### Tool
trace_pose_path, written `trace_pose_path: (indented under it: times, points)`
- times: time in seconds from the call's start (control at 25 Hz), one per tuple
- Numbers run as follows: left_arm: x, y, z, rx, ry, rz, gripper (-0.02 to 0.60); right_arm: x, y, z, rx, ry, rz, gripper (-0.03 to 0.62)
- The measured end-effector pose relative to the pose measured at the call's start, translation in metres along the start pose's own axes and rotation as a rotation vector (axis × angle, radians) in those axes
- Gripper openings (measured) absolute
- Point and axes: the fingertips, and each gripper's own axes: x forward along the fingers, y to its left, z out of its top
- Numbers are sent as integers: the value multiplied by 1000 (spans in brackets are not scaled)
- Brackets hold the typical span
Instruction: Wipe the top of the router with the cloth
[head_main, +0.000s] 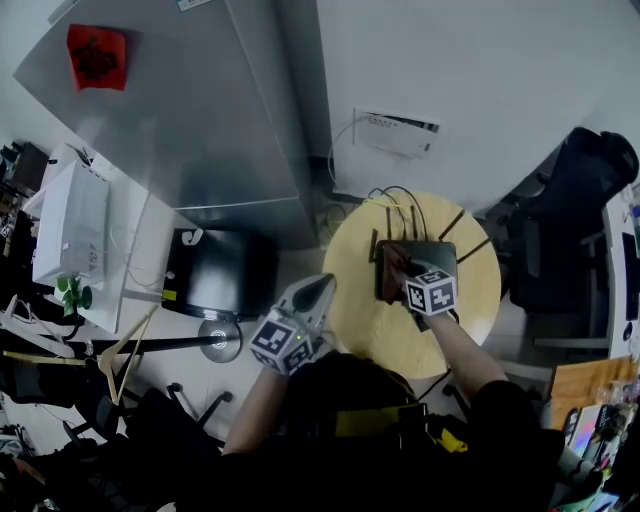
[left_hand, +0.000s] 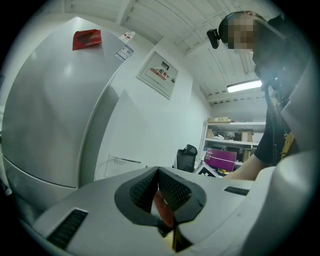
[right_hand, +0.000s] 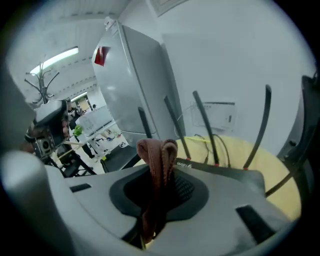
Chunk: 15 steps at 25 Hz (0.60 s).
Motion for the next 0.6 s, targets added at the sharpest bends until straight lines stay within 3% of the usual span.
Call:
trace_pose_path:
  times: [0.16, 0.24, 0.44, 0.6]
  points:
    - [-9, 3, 2, -3, -30, 32, -9, 31, 28, -31, 98, 135, 126, 63]
    - [-13, 7, 3, 7, -46, 47, -8, 45, 28, -44, 108, 194, 124, 63]
    - [-16, 6, -2, 13, -37, 52, -8, 57, 3, -65, -141, 287, -26, 63]
    - [-13, 3, -3, 22, -41, 52, -9, 54, 8, -58, -304, 263, -38, 64]
